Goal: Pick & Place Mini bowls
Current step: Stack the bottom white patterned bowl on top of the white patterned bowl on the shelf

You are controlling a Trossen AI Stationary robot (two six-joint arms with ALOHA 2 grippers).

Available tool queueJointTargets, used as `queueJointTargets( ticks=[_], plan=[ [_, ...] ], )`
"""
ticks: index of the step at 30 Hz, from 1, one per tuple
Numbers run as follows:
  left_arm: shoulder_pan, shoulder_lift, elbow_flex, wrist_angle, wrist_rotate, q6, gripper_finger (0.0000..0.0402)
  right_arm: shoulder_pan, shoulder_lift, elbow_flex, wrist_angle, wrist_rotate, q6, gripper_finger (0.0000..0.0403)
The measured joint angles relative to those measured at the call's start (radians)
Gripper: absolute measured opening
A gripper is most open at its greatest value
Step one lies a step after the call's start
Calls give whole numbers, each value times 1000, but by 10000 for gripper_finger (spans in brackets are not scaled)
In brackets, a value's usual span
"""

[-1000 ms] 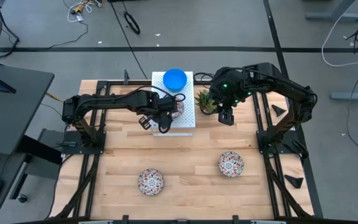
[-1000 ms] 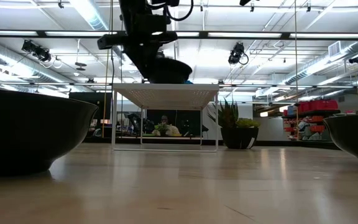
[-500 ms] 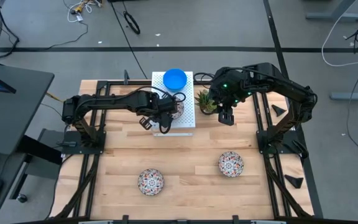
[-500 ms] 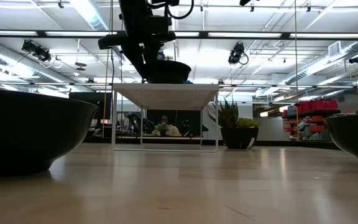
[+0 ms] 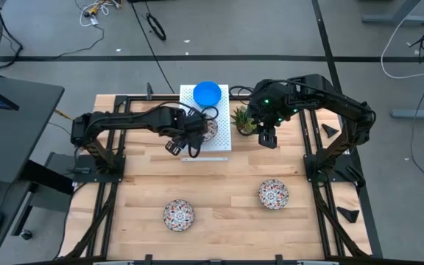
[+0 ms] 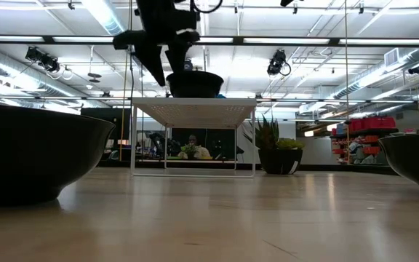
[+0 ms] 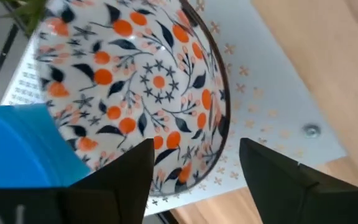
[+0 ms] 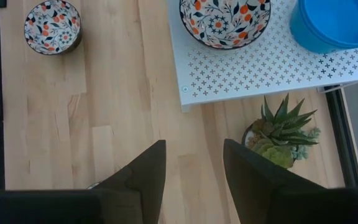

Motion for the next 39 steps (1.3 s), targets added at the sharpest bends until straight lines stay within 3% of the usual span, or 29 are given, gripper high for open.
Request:
queueJointTargets(
  ticks=[7, 17, 30, 35, 39],
  plan=[
    [-33, -63, 1, -33, 4, -143, 252, 0, 0, 0, 13, 0, 1, 162],
    [-92, -111, 1, -131, 74, -556, 252, 0, 0, 0, 24, 0, -11, 162],
    [-158, -134, 2, -227, 365, -1280, 252, 0, 0, 0, 30, 0, -41, 162],
    [-186, -134, 2, -263, 535, -1451, 252, 0, 0, 0, 29, 0, -23, 162],
    [-234, -134, 2, -285, 519, -1572, 252, 0, 0, 0, 22, 0, -76, 162]
  ],
)
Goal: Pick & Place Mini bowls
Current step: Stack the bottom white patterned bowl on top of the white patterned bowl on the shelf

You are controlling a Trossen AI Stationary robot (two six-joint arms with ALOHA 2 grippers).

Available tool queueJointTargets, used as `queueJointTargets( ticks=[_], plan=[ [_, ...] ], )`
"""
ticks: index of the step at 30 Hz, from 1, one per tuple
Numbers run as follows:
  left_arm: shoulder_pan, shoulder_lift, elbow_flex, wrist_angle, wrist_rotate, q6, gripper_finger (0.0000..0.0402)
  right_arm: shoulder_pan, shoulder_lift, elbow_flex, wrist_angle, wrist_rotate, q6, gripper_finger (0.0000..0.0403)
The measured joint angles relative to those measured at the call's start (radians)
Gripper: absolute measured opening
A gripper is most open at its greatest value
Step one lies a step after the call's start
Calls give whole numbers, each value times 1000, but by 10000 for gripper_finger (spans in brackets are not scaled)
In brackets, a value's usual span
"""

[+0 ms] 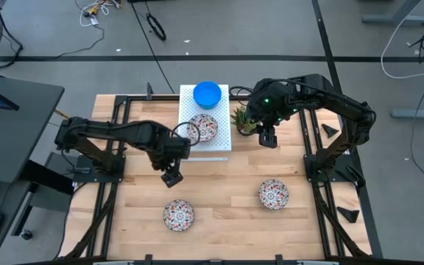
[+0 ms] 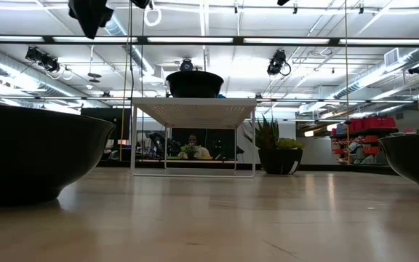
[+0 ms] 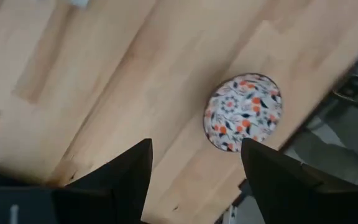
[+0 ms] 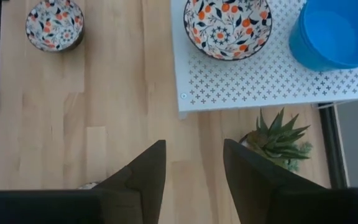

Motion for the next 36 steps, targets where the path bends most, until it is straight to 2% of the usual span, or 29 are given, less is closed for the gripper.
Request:
queueJointTargets(
  ticks=[6, 15, 21, 29, 36],
  plan=[
    [-98, 0, 0, -13, -105, -206, 252, 0, 0, 0, -10, -71, -59, 162],
    [-196, 5, 0, -5, -229, -484, 252, 0, 0, 0, -23, -82, -123, 162],
    [-264, 27, -3, 7, -270, -617, 252, 1, -3, 0, -23, -140, -126, 162],
    [-322, 93, -3, 15, -276, -752, 252, 3, -4, 0, -23, -137, -124, 162],
    [-352, 154, -3, 78, -277, -787, 252, 3, -4, 0, -22, -130, -124, 162]
  ],
)
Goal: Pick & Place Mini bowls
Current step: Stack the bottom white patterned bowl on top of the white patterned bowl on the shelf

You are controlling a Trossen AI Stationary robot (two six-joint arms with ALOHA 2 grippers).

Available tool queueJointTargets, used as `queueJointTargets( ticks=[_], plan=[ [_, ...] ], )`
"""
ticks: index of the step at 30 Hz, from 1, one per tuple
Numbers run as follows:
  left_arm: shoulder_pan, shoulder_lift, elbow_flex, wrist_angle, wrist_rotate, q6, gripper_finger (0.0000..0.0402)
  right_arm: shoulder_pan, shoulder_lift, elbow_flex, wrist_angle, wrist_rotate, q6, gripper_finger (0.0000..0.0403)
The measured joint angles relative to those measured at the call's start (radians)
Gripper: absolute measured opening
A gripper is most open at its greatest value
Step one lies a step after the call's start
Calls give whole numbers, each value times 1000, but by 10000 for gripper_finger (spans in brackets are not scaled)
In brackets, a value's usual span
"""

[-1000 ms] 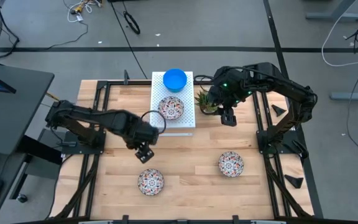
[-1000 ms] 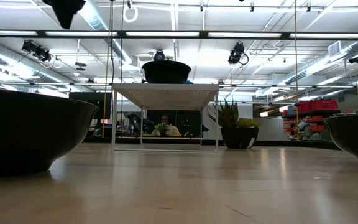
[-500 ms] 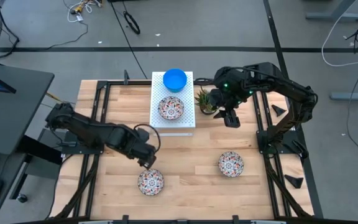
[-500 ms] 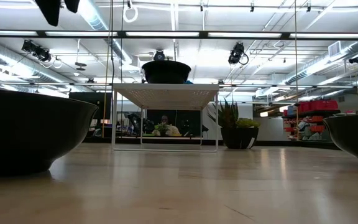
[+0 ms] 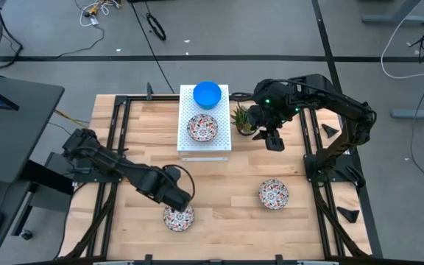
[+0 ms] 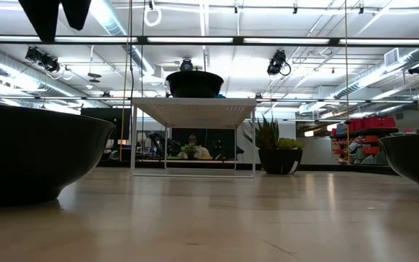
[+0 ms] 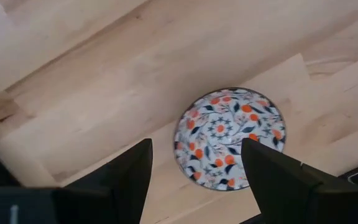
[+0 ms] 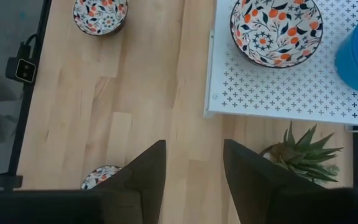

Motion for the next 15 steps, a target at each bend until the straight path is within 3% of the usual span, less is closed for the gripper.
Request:
queueJointTargets(
  ticks=[8, 15],
  plan=[
    [-24, 69, 0, 18, -5, -23, 252, 0, -1, 0, 42, 0, 0, 162],
    [-43, 110, 0, 21, -6, -59, 252, 0, -1, 0, 235, 0, 0, 162]
  ],
)
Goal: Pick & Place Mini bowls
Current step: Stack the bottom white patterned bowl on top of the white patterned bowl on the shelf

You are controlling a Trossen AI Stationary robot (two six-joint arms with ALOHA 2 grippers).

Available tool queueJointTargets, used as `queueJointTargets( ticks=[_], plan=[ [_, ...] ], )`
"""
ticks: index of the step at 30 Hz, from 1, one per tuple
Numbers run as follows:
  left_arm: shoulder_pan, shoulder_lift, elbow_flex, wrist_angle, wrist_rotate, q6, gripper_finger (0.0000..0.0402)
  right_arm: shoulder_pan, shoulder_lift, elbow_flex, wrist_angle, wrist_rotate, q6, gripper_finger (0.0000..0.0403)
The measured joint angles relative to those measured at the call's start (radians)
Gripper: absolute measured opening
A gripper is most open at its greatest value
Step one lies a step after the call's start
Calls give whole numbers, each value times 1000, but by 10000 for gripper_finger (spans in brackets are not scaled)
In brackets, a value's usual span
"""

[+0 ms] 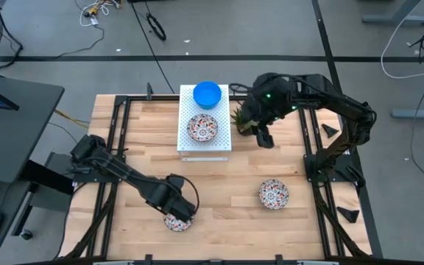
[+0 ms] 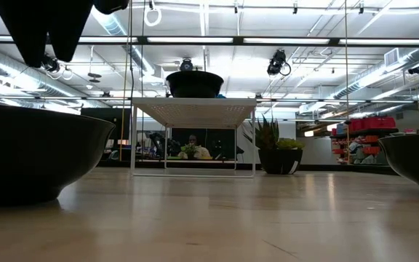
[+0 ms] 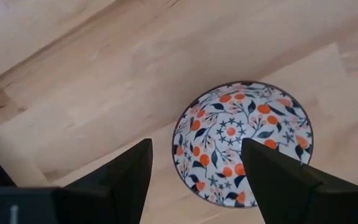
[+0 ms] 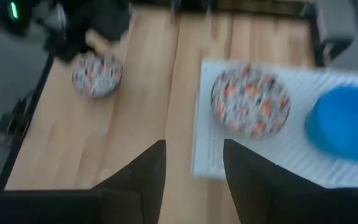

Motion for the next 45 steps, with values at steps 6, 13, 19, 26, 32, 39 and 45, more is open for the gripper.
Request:
queueJointTargets(
  ticks=[6, 13, 19, 26, 32, 39, 45],
  plan=[
    [-11, 11, 0, 13, 2, -8, 252, 0, 0, 0, 244, 0, 0, 162],
    [-12, 10, 0, 13, 6, 21, 252, 0, 0, 0, 544, 0, 0, 162],
    [-12, 10, 0, 14, 26, 36, 252, 0, 0, 0, 742, 0, 0, 162],
    [-18, 10, 0, 15, 42, 36, 252, 0, 0, 0, 845, 0, 0, 162],
    [-19, 17, 0, 33, 43, 32, 252, 0, 0, 0, 845, 0, 0, 162],
    [-37, 30, -113, 146, 107, -43, 252, 0, 0, 0, 845, 0, 0, 162],
    [-74, 29, -203, 187, 91, -111, 252, 0, 0, 0, 844, 0, 0, 162]
  ],
)
